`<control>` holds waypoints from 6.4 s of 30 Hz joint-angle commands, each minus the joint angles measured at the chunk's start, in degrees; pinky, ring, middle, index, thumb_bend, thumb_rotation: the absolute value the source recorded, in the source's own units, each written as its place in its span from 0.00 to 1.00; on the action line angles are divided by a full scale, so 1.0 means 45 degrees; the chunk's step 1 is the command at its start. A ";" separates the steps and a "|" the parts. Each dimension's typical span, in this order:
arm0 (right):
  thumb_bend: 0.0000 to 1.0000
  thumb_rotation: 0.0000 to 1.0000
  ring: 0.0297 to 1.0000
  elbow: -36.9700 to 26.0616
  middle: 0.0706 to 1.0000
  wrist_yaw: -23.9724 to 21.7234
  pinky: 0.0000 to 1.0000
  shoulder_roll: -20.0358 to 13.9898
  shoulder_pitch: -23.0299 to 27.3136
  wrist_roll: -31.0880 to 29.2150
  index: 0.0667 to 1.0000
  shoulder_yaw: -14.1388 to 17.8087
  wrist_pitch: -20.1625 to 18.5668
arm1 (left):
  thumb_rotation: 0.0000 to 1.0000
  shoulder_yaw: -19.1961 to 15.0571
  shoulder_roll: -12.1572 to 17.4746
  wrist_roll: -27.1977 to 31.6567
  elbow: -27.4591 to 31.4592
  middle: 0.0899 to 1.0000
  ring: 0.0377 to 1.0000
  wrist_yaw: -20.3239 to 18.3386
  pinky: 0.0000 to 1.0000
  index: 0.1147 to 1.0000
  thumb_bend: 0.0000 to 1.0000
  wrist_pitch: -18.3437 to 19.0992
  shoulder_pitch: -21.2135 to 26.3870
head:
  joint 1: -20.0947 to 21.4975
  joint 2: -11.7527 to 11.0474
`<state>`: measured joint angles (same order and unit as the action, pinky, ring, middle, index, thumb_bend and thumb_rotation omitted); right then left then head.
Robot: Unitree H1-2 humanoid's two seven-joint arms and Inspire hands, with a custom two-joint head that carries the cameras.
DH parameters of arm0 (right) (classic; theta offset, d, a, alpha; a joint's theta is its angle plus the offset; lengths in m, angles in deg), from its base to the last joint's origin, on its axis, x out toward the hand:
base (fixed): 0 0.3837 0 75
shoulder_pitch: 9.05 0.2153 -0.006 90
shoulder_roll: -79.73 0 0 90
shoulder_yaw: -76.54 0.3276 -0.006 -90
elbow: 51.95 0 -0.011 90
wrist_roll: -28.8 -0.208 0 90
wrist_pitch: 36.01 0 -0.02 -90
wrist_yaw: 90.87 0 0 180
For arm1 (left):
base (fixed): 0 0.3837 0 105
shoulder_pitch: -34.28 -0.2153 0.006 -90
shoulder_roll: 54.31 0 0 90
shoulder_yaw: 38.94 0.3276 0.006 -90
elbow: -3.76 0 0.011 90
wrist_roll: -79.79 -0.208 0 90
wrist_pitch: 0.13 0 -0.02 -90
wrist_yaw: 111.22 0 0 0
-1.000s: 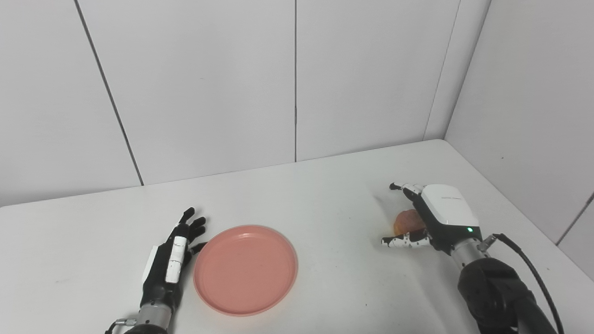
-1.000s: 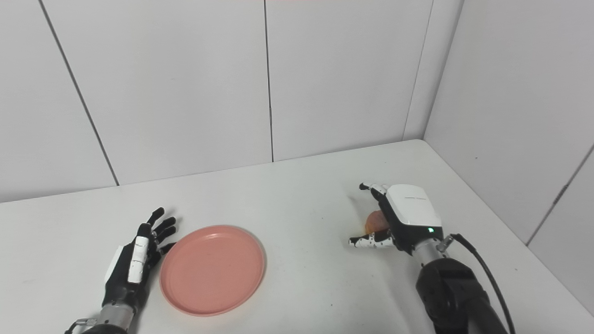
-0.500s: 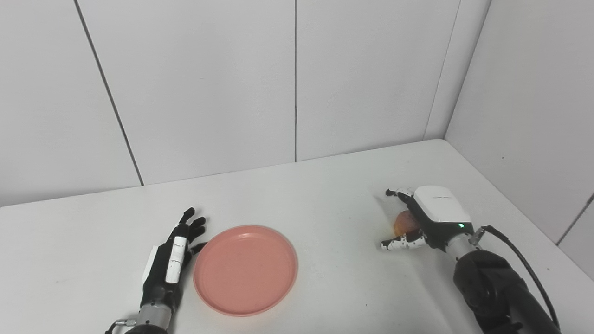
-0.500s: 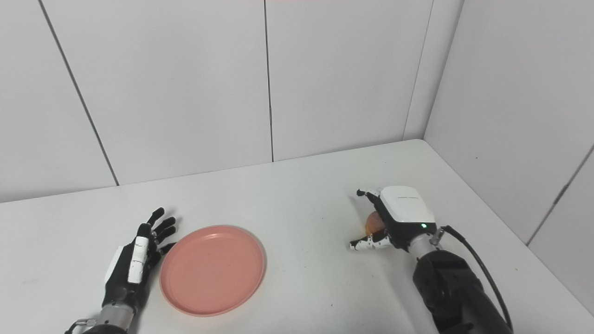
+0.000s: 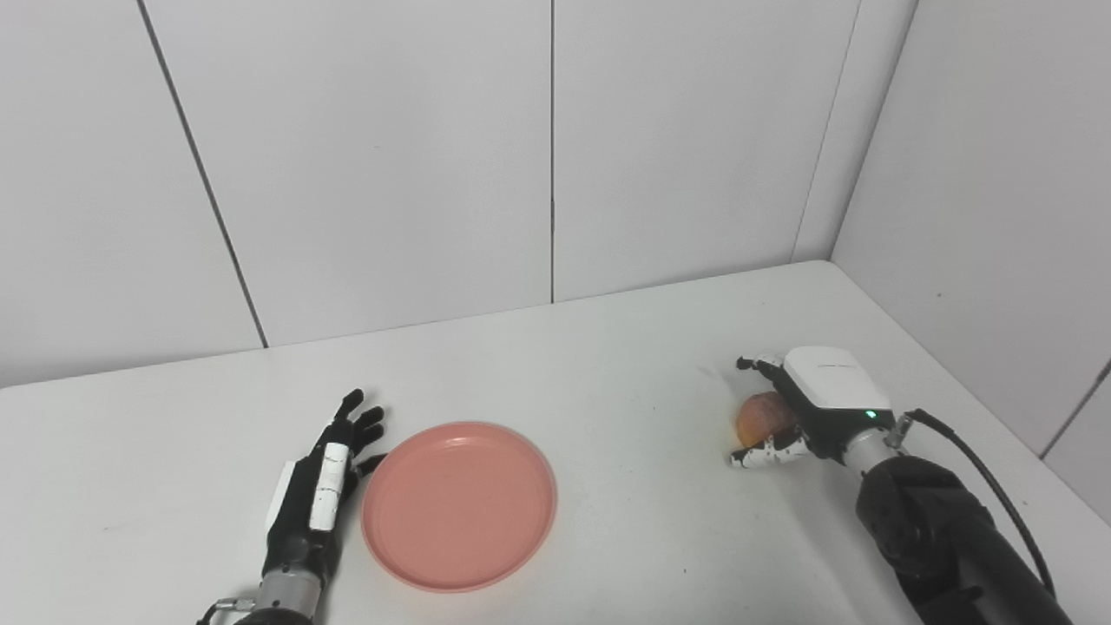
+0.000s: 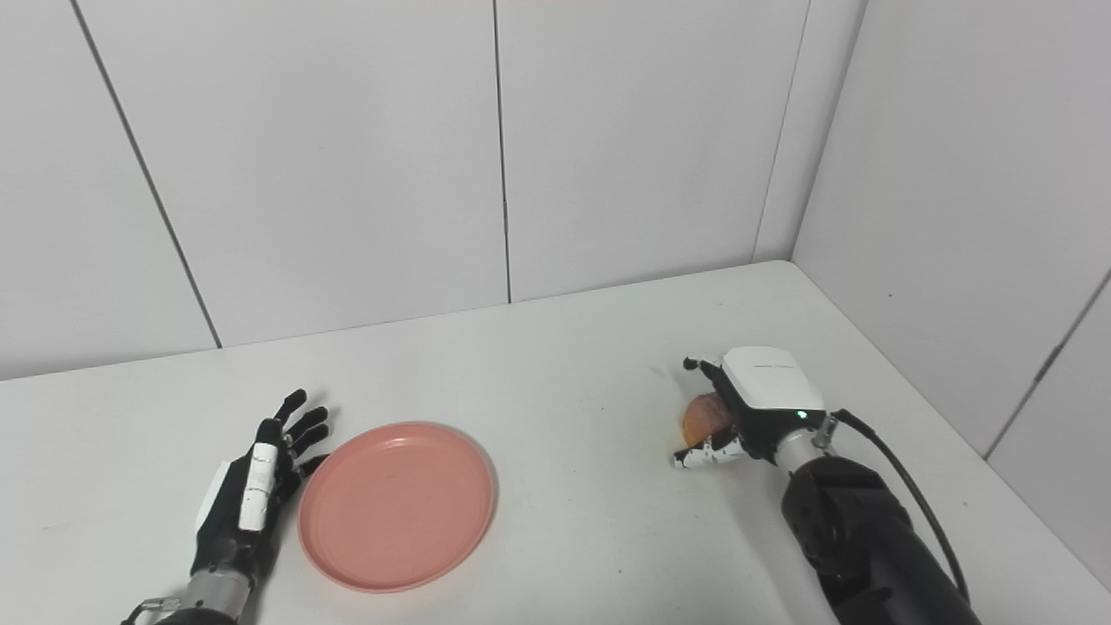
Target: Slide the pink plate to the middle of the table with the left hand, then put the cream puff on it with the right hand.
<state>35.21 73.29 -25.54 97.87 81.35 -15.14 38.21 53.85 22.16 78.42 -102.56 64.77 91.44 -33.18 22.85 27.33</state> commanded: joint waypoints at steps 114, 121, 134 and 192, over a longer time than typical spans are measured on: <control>0.52 0.00 0.39 -0.4486 0.45 -0.2444 0.34 0.0212 0.2108 -0.1578 0.48 -0.1834 -0.0671 | 0.99 0.0797 -0.0760 -0.0926 0.1216 0.86 0.87 0.0736 0.80 0.90 0.92 0.1753 -0.0136 | -0.3624 0.1141; 0.52 0.00 0.38 -0.4605 0.45 -0.2567 0.32 0.0522 0.2346 -0.1761 0.49 -0.2248 -0.0494 | 1.00 0.0955 -0.1010 -0.1391 0.1062 0.86 0.86 0.1145 0.74 0.91 0.94 0.1666 -0.0015 | -0.4309 0.1170; 0.51 0.00 0.36 -0.4103 0.43 -0.2464 0.27 0.1587 0.3195 -0.1974 0.49 -0.3110 0.0224 | 0.97 0.0815 -0.1334 -0.1445 0.0891 0.87 0.87 0.1266 0.76 0.91 0.96 0.1652 0.0023 | -0.4871 0.1137; 0.51 0.00 0.39 0.1265 0.45 -0.1080 0.38 0.4126 0.4663 -0.1987 0.49 -0.5491 0.1595 | 1.00 0.0818 -0.1293 -0.1438 0.0610 0.90 0.87 0.1146 0.81 0.92 0.92 0.1180 -0.0058 | -0.4587 0.1201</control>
<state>42.06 67.59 -6.99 117.09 72.37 -40.09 43.84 56.73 16.84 72.06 -99.04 70.47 96.43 -33.92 2.29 32.70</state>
